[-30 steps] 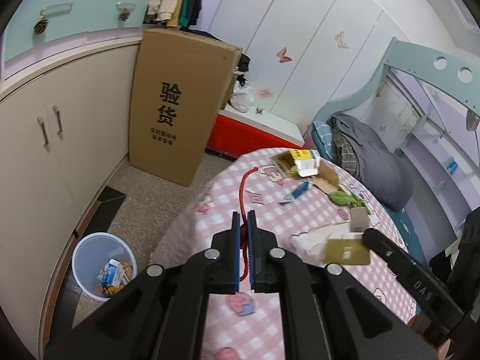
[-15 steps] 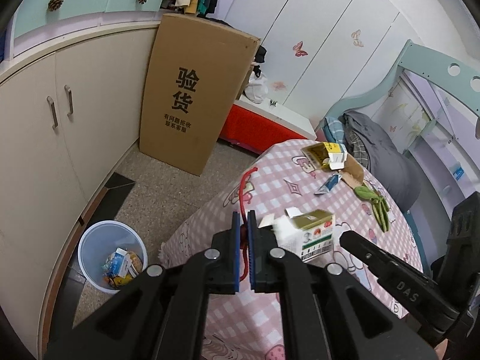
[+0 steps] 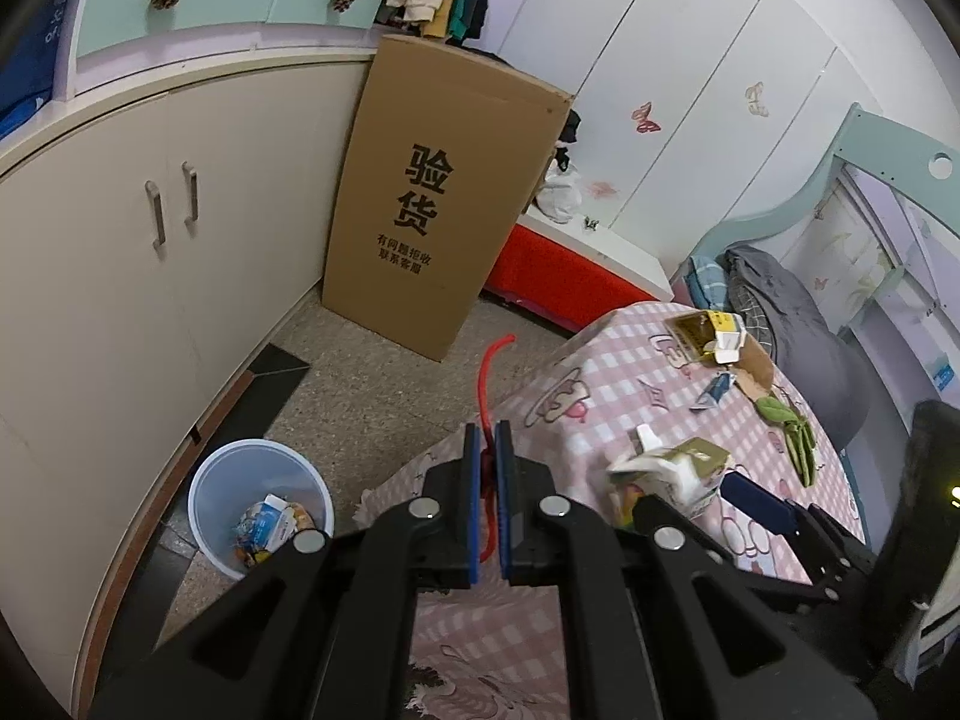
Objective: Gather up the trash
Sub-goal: 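Carry both items over the wastebasket and open the right tool to drop the carton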
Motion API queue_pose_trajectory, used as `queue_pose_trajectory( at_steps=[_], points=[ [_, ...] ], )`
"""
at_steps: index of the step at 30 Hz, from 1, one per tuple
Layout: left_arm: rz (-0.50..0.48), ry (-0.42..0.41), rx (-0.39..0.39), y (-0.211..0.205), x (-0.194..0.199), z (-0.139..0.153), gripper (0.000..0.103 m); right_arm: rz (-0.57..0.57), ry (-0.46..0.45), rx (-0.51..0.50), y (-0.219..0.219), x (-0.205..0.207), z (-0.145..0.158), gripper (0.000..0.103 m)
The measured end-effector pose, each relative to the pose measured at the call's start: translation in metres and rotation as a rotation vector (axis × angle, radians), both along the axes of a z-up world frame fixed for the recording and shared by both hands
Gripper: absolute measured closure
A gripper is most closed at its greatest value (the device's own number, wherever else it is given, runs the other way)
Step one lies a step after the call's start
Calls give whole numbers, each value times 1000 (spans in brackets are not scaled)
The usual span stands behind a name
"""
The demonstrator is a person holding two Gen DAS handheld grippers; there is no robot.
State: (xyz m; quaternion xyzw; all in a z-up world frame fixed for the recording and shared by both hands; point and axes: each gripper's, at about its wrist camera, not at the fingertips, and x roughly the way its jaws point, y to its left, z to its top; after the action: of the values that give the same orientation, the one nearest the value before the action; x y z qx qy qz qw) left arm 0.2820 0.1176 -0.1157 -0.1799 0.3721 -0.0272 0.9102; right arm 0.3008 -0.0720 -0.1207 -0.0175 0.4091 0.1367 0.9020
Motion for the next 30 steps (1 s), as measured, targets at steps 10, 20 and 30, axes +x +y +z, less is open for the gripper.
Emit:
queue_pose_trajectory(
  at_steps=[10, 20, 30],
  points=[
    [53, 17, -28, 39, 1, -7, 99, 83, -24, 79, 42, 1, 13, 30],
    [274, 55, -27, 133, -9, -21, 99, 225, 49, 163, 136, 27, -9, 29],
    [359, 143, -25, 190, -7, -56, 99, 246, 173, 269, 186, 50, -54, 19]
  ],
)
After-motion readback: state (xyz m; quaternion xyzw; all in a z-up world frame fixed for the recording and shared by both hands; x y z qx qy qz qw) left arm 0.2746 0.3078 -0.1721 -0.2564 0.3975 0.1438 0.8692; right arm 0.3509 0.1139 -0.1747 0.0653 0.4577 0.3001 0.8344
